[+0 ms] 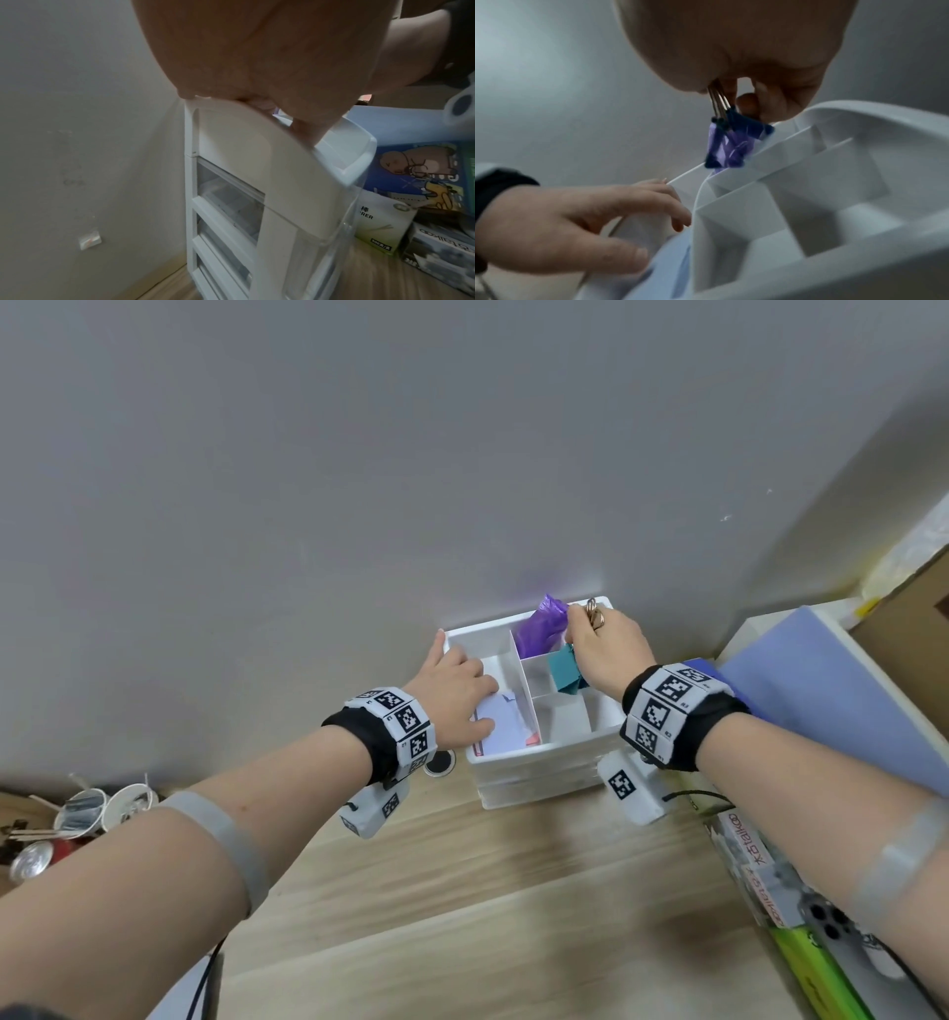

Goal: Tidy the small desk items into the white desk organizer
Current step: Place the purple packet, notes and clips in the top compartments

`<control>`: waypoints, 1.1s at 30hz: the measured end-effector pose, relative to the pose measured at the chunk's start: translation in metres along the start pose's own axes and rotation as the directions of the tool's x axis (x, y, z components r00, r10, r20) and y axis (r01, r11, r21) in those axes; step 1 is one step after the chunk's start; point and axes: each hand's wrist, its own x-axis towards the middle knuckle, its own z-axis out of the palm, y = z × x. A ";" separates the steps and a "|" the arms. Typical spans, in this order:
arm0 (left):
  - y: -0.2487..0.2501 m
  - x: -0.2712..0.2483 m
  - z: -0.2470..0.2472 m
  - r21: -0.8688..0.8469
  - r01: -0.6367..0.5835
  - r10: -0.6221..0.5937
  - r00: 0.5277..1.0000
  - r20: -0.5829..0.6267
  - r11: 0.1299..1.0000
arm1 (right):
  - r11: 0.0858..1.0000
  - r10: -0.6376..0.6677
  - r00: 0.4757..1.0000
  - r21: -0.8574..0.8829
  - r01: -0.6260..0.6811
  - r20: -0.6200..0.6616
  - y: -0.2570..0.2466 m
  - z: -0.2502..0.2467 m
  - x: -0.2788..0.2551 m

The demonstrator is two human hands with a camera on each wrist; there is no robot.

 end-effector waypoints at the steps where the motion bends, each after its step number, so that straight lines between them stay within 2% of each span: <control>1: 0.000 0.000 0.000 -0.007 0.000 0.000 1.000 0.002 1.000 | 0.998 0.053 0.998 0.023 -0.053 -0.024 0.000 0.002 0.002; 6: 0.000 -0.001 0.000 -0.031 -0.002 0.002 1.000 -0.002 1.000 | 0.966 0.233 0.972 0.124 -0.228 -0.025 0.001 0.010 0.007; 11: 0.000 0.000 0.002 -0.040 -0.003 0.002 1.000 -0.017 0.999 | 0.936 0.268 0.963 0.244 -0.255 -0.020 -0.003 0.019 0.003; 13: -0.001 0.000 0.002 -0.045 -0.005 0.004 1.000 -0.019 0.999 | 0.913 0.284 0.958 0.297 -0.279 0.028 -0.002 0.021 0.001; 15: -0.001 0.000 0.002 -0.050 -0.008 0.007 1.000 -0.024 0.999 | 0.897 0.269 0.958 0.337 -0.286 0.097 0.002 0.020 0.001; 17: 0.001 -0.002 0.002 -0.084 -0.002 -0.002 0.999 -0.049 0.996 | 0.901 0.246 0.963 0.339 -0.270 0.113 0.006 0.017 0.001; 20: 0.007 0.000 -0.001 -0.246 0.016 -0.071 0.974 -0.214 0.969 | 0.944 0.192 0.980 0.264 -0.199 0.052 0.013 0.011 -0.001; 22: 0.016 0.006 -0.007 -0.319 -0.046 -0.067 0.940 -0.334 0.946 | 0.970 0.119 0.993 0.212 -0.117 0.004 0.015 0.010 -0.004; 23: 0.021 0.011 -0.012 -0.354 -0.078 -0.057 0.933 -0.355 0.932 | 0.976 0.089 0.996 0.201 -0.088 0.002 0.015 0.011 -0.006; 25: 0.032 0.022 -0.020 -0.404 -0.076 -0.077 0.934 -0.349 0.911 | 0.982 0.048 0.998 0.181 -0.055 0.044 0.014 0.015 -0.006; 28: 0.035 0.039 -0.025 -0.393 0.052 -0.181 0.937 -0.298 0.918 | 0.970 0.043 0.982 0.226 -0.085 0.186 0.016 0.016 -0.004; 30: 0.034 0.046 -0.025 -0.385 0.098 -0.209 0.943 -0.258 0.918 | 0.961 0.049 0.970 0.254 -0.111 0.239 0.016 0.012 -0.001; 33: 0.038 0.051 -0.024 -0.382 0.094 -0.203 0.945 -0.257 0.919 | 0.984 0.050 0.987 0.163 -0.076 0.156 0.025 0.001 0.006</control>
